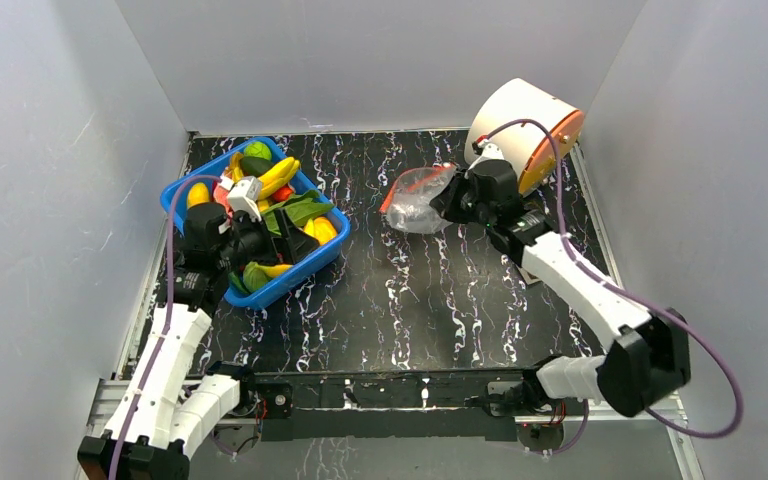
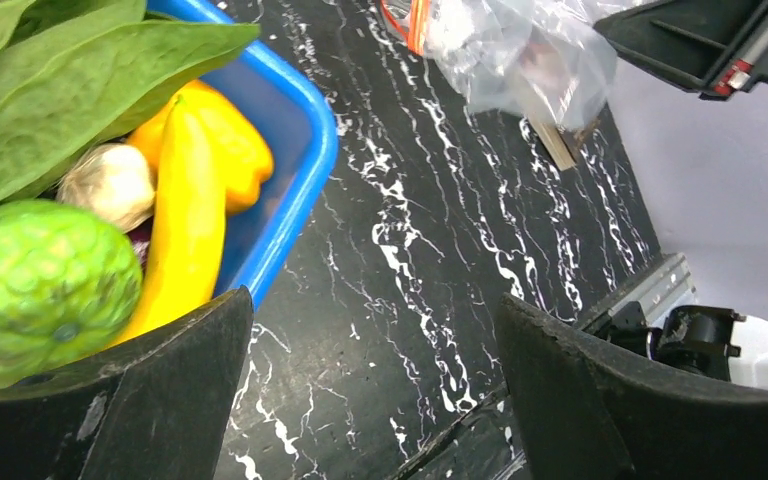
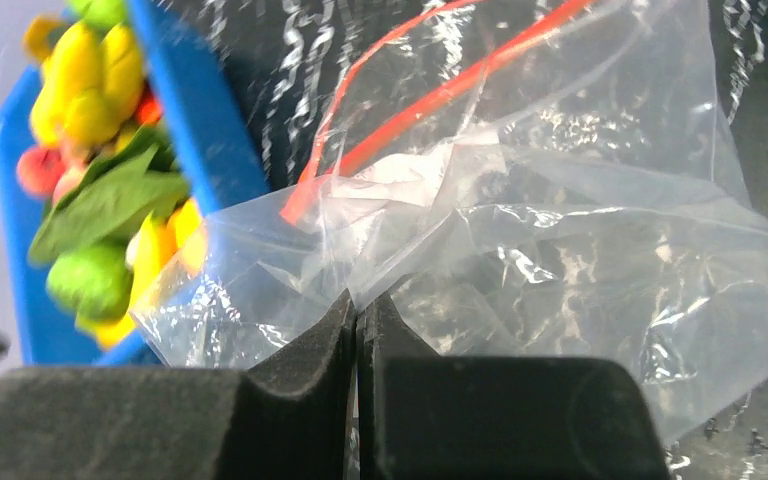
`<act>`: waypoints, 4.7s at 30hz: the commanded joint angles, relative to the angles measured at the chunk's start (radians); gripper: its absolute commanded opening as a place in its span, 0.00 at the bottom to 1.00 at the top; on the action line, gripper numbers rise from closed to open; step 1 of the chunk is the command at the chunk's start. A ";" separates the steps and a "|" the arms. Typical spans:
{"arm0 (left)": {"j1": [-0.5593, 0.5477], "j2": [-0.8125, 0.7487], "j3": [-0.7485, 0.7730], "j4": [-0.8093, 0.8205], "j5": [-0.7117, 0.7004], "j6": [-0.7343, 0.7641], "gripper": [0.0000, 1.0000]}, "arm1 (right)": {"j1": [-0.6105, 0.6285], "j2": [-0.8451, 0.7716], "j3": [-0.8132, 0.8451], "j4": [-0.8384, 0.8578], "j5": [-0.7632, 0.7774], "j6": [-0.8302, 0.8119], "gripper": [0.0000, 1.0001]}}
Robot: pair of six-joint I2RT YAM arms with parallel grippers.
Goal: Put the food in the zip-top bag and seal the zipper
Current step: Pick up the zipper food storage bag at the center of the board, then open the zipper of the food storage bag at the center of the board.
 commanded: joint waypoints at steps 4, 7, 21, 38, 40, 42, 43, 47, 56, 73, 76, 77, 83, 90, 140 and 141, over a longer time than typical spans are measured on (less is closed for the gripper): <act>-0.045 0.000 0.012 0.148 0.100 0.041 0.87 | -0.003 -0.233 -0.018 -0.125 -0.352 -0.286 0.00; -0.085 -0.017 -0.028 0.231 0.143 0.093 0.82 | -0.003 -0.296 -0.021 -0.144 -0.486 -0.299 0.00; -0.181 -0.150 -0.098 0.237 0.358 0.784 0.65 | -0.002 -0.365 -0.023 -0.180 -1.007 -0.285 0.00; -0.186 -0.202 -0.174 0.326 0.499 0.917 0.55 | 0.012 -0.330 -0.023 -0.103 -1.039 -0.184 0.00; -0.194 -0.216 -0.198 0.340 0.520 0.938 0.55 | 0.014 -0.323 -0.027 -0.081 -1.049 -0.151 0.00; -0.202 -0.228 -0.211 0.354 0.529 0.963 0.54 | 0.015 -0.313 -0.040 -0.041 -1.074 -0.116 0.00; -0.207 -0.231 -0.216 0.366 0.522 0.964 0.54 | 0.017 -0.309 -0.046 -0.025 -1.079 -0.101 0.00; -0.260 -0.246 -0.257 0.451 0.493 0.957 0.50 | 0.020 -0.279 -0.062 0.011 -1.073 -0.071 0.00; -0.352 -0.260 -0.273 0.447 0.459 1.028 0.00 | 0.013 -0.219 -0.070 0.063 -0.973 -0.026 0.00; -0.353 -0.349 -0.318 0.564 0.409 0.762 0.00 | -0.243 -0.061 -0.165 0.242 -0.862 0.349 0.16; -0.354 -0.276 -0.308 0.695 0.296 0.560 0.00 | -0.243 -0.150 -0.089 -0.040 -0.636 0.113 0.56; -0.354 -0.268 -0.304 0.719 0.234 0.499 0.00 | -0.244 -0.174 -0.086 -0.062 -0.581 0.083 0.59; -0.354 -0.168 -0.171 0.603 -0.041 0.292 0.00 | -0.244 -0.281 -0.074 -0.163 -0.387 0.040 0.79; -0.354 -0.092 -0.065 0.570 -0.126 0.020 0.00 | -0.243 -0.373 -0.003 -0.293 -0.287 -0.016 0.79; -0.358 0.163 0.005 0.388 -0.376 -0.814 0.00 | 0.566 0.095 0.405 -0.349 0.486 0.046 0.52; -0.358 0.158 0.001 0.394 -0.369 -0.820 0.00 | 0.566 0.102 0.408 -0.349 0.494 0.044 0.51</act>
